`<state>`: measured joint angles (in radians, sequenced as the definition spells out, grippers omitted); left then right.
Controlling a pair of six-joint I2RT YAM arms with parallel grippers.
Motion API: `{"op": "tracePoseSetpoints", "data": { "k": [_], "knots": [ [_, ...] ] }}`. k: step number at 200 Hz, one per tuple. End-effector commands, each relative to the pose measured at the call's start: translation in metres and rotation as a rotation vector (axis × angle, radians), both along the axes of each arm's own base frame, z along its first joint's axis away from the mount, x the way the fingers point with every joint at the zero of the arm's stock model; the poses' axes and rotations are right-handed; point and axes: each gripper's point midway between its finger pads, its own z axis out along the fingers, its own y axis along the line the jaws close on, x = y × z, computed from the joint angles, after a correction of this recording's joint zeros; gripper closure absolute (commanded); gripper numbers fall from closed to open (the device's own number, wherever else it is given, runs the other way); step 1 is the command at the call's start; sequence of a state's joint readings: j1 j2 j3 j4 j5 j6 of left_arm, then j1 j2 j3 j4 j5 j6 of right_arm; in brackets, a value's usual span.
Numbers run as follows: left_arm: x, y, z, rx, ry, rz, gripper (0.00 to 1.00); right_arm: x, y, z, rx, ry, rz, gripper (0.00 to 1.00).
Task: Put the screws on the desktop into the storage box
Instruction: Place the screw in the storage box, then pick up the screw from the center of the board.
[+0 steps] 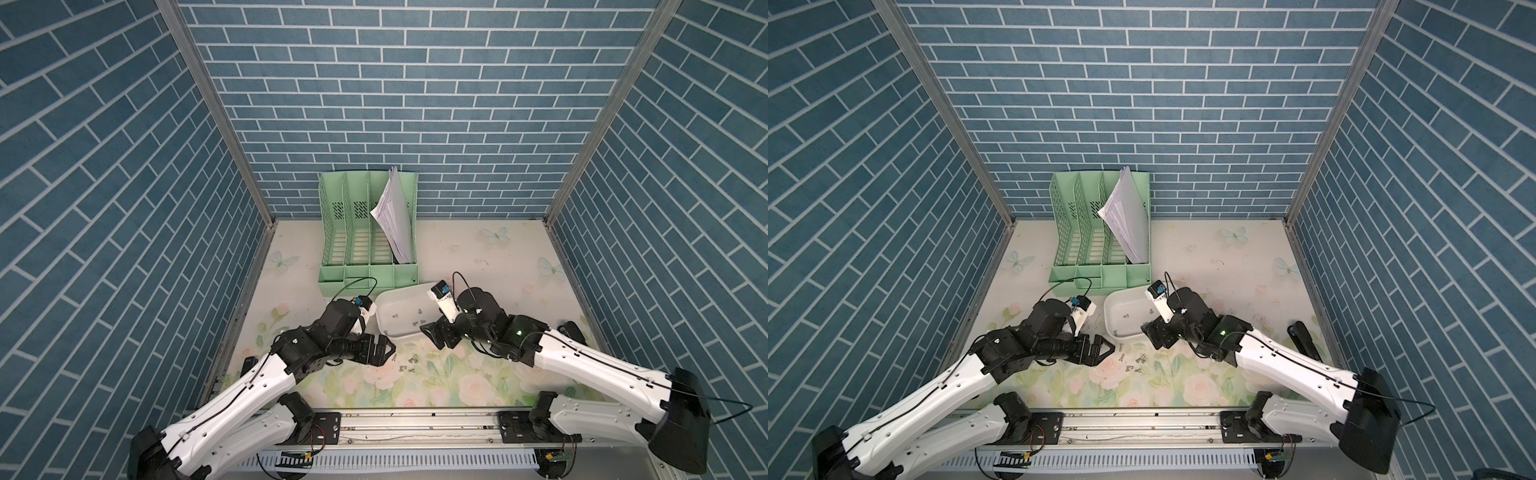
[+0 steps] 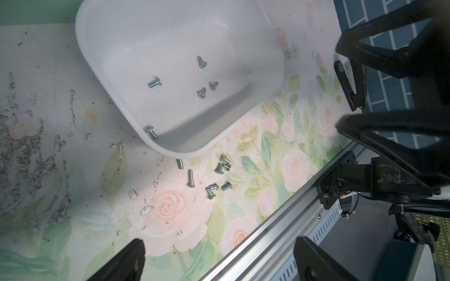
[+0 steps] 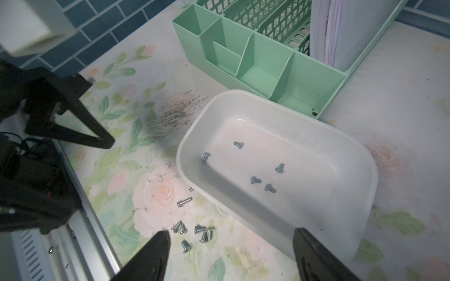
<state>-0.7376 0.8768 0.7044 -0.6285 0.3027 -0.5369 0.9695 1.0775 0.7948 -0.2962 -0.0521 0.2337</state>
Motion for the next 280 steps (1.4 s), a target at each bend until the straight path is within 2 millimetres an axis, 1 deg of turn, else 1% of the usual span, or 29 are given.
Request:
{"op": "tracePoseSetpoints", "data": {
  "k": [1,13,38,69,107,130,174,201,214,235,257,280],
  "knots": [
    [0.010,0.004,-0.007,0.045,-0.023,0.025,0.00,-0.027,-0.009,-0.010,0.026,0.117,0.038,0.10],
    [0.014,0.004,-0.009,0.056,-0.025,0.036,0.01,-0.034,-0.016,-0.014,0.025,0.144,0.035,0.08],
    [0.018,0.002,-0.013,0.060,-0.016,0.057,0.05,-0.043,-0.031,-0.019,0.027,0.170,0.003,0.07],
    [0.022,-0.002,-0.023,0.094,-0.009,0.080,0.11,-0.047,-0.041,-0.018,0.051,0.172,-0.022,0.07],
    [0.023,-0.012,-0.037,0.166,-0.015,0.092,0.15,-0.049,-0.044,-0.020,0.058,0.174,-0.030,0.07],
    [0.023,-0.018,-0.047,0.215,-0.015,0.094,0.16,-0.049,-0.046,-0.020,0.056,0.173,-0.032,0.07],
    [0.020,-0.030,-0.067,0.298,-0.014,0.078,0.23,-0.050,-0.048,-0.020,0.057,0.171,-0.033,0.07],
    [0.018,-0.036,-0.082,0.337,-0.003,0.062,0.33,-0.050,-0.048,-0.020,0.060,0.169,-0.035,0.07],
    [0.017,-0.040,-0.087,0.346,0.000,0.052,0.41,-0.051,-0.049,-0.021,0.059,0.171,-0.035,0.07],
    [0.016,-0.046,-0.093,0.360,-0.001,0.039,0.45,-0.051,-0.049,-0.022,0.057,0.171,-0.036,0.07],
    [0.016,-0.047,-0.099,0.386,-0.001,0.032,0.51,-0.051,-0.049,-0.022,0.059,0.170,-0.036,0.07],
    [0.015,-0.048,-0.106,0.407,0.006,0.025,0.54,-0.051,-0.049,-0.022,0.058,0.169,-0.035,0.07]
  ]
}}
